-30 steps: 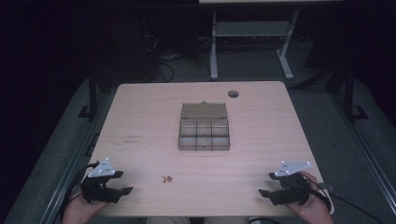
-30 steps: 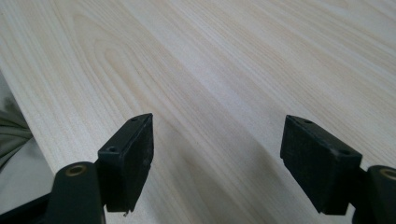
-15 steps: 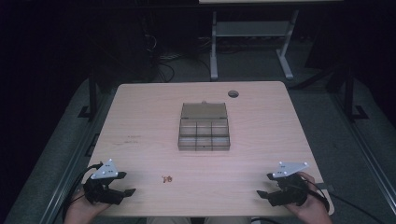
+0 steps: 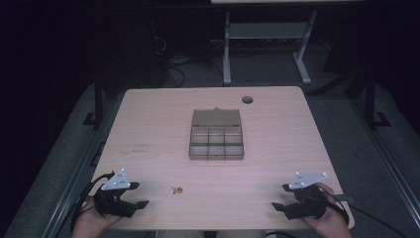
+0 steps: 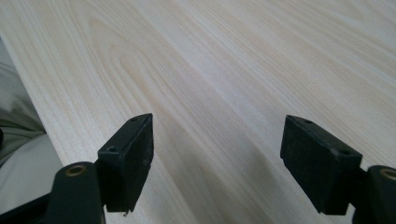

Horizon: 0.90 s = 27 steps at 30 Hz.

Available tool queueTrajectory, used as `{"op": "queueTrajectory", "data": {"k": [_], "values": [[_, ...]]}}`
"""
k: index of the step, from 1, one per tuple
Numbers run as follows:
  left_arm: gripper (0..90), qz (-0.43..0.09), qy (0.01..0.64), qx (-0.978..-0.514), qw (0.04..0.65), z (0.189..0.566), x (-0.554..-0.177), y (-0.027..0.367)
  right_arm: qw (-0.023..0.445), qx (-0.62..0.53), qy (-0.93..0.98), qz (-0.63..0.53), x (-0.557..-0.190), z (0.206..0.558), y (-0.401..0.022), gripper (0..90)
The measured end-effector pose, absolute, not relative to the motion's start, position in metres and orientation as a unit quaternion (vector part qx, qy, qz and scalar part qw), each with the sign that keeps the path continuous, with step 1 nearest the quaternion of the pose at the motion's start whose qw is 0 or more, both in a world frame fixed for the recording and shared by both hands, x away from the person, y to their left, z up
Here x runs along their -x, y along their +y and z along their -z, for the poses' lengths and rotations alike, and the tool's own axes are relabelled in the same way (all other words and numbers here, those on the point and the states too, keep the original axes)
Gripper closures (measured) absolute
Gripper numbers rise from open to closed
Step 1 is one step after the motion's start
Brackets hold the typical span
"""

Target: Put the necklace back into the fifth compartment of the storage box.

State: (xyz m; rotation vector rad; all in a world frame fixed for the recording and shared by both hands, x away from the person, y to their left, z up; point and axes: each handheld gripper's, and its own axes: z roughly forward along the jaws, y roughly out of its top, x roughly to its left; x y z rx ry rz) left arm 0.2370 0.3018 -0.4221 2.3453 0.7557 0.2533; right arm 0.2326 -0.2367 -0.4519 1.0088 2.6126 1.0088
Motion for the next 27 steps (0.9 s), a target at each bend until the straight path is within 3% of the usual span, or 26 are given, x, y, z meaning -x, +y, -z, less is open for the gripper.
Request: {"op": "queueTrajectory", "data": {"k": [27], "values": [[29.8,-0.083,0.246,-0.915,0.309,0.413,-0.254,0.268,0.085,-0.330,0.880,-0.332,-0.232,0.451,-0.232,25.4]]}}
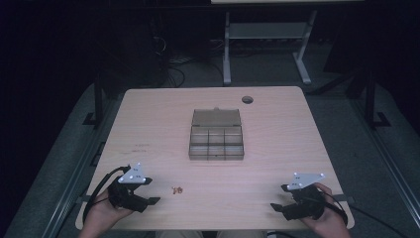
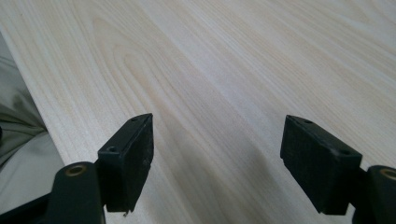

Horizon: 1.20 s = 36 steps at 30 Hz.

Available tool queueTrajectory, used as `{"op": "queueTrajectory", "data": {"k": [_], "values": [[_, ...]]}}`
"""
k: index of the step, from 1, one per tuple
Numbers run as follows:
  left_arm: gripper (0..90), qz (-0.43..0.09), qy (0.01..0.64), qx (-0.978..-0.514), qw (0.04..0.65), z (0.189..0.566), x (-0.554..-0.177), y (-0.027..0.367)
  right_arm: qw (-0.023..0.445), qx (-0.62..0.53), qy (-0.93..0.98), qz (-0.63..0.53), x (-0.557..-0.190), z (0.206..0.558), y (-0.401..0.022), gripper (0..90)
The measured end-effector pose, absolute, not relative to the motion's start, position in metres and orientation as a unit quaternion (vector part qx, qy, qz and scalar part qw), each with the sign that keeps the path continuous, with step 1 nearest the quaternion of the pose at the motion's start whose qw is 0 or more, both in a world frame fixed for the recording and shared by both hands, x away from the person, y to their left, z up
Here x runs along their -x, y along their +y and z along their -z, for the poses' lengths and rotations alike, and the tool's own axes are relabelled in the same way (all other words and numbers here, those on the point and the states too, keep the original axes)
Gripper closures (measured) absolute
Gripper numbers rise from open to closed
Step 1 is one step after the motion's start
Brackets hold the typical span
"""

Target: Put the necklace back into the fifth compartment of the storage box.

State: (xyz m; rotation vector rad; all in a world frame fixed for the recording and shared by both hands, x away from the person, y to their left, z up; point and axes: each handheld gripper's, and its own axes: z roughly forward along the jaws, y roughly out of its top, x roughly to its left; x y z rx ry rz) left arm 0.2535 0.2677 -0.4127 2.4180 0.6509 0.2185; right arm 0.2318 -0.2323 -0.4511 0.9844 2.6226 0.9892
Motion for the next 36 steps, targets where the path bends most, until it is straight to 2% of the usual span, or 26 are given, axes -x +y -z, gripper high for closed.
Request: {"op": "queueTrajectory", "data": {"k": [36], "values": [[33.4,-0.056,0.221,-0.929,0.292,0.417,-0.280,0.223,0.084,-0.326,0.880,-0.335,-0.231,0.450,-0.232,25.4]]}}
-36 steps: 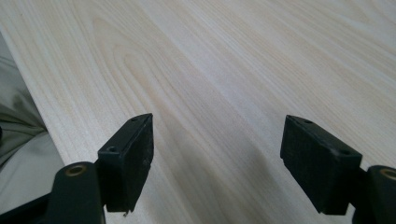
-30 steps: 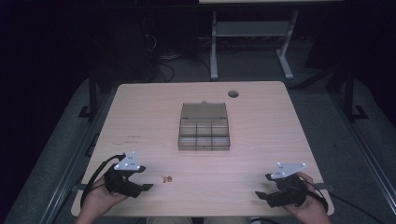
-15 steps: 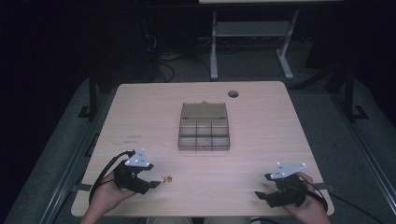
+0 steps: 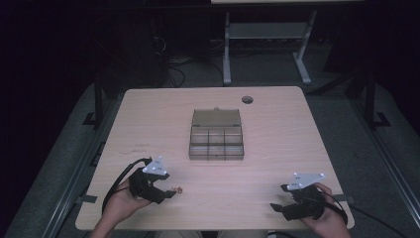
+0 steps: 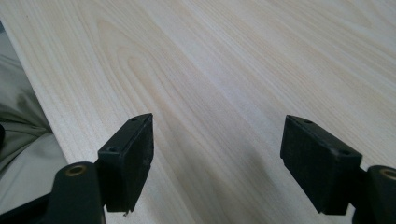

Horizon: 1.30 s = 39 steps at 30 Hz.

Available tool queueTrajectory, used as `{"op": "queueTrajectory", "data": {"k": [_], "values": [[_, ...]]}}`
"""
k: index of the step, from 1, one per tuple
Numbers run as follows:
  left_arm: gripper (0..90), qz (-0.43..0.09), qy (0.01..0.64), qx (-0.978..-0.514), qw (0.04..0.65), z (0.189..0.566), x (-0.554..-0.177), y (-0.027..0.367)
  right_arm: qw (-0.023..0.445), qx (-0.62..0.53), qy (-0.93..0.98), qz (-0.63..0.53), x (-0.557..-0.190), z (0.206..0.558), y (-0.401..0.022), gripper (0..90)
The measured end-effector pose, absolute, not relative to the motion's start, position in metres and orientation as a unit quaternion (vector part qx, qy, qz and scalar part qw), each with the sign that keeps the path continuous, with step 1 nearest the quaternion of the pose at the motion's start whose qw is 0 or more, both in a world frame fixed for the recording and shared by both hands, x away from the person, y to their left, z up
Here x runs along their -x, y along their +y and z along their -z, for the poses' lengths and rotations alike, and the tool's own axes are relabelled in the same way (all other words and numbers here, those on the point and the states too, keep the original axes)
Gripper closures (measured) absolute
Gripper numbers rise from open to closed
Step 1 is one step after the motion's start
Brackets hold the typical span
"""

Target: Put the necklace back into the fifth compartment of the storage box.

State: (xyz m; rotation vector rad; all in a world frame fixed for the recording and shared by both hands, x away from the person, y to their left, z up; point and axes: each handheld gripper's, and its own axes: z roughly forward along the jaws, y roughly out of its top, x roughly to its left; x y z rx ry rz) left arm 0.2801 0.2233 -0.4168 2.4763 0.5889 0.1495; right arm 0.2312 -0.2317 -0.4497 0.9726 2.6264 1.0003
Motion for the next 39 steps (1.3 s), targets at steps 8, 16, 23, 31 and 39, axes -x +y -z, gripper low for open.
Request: {"op": "queueTrajectory", "data": {"k": [8,16,23,31,39], "values": [[35.5,-0.051,0.219,-0.931,0.287,0.421,-0.285,0.217,0.084,-0.326,0.880,-0.335,-0.231,0.449,-0.232,25.4],[40.1,-0.036,0.220,-0.934,0.280,0.426,-0.291,0.206,0.083,-0.325,0.880,-0.335,-0.231,0.449,-0.232,25.4],[44.7,-0.027,0.220,-0.938,0.266,0.431,-0.293,0.199,0.083,-0.325,0.880,-0.335,-0.231,0.449,-0.232,25.5],[50.7,-0.021,0.215,-0.942,0.257,0.436,-0.298,0.193,0.084,-0.323,0.881,-0.336,-0.232,0.449,-0.232,25.5],[58.1,-0.023,0.210,-0.946,0.246,0.440,-0.299,0.189,0.084,-0.324,0.880,-0.337,-0.232,0.448,-0.232,25.5]]}}
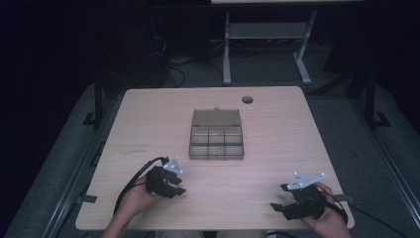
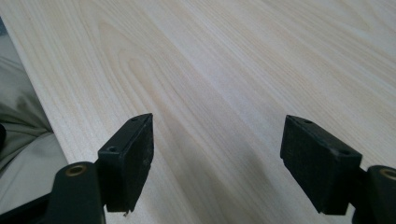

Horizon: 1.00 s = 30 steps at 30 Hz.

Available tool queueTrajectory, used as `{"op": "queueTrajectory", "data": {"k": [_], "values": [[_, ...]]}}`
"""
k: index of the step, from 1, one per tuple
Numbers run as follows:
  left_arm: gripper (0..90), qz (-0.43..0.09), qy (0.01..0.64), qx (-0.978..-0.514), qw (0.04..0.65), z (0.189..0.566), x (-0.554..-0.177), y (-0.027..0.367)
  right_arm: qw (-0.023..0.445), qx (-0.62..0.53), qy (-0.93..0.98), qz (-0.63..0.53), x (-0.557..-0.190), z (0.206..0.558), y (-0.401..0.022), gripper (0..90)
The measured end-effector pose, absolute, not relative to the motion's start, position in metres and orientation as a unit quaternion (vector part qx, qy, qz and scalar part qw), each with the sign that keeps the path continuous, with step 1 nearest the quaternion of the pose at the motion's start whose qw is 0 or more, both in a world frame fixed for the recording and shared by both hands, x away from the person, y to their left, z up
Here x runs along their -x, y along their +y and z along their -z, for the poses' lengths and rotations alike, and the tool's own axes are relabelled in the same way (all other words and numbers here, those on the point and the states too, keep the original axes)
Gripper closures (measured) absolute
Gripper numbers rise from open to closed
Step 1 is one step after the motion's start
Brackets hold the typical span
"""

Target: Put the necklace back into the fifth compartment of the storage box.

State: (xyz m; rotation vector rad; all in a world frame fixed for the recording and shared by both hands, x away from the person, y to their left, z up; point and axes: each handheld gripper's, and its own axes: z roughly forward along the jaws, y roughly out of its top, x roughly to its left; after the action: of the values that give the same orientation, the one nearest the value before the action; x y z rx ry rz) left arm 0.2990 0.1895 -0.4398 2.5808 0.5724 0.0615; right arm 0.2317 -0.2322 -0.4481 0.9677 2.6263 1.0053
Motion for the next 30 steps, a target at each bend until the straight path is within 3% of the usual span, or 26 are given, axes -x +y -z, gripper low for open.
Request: {"op": "queueTrajectory", "data": {"k": [10,19,30], "values": [[64.9,-0.038,0.200,-0.951,0.231,0.4439,-0.2981,0.1845,0.084,-0.322,0.879,-0.341,-0.2315,0.4472,-0.2319,25.5],[80.9,-0.042,0.187,-0.953,0.234,0.4439,-0.2937,0.1833,0.086,-0.322,0.879,-0.341,-0.2315,0.4466,-0.2323,25.4],[84.0,-0.026,0.204,-0.950,0.236,0.4427,-0.2995,0.1873,0.088,-0.322,0.879,-0.341,-0.2320,0.4468,-0.2330,25.5]]}}
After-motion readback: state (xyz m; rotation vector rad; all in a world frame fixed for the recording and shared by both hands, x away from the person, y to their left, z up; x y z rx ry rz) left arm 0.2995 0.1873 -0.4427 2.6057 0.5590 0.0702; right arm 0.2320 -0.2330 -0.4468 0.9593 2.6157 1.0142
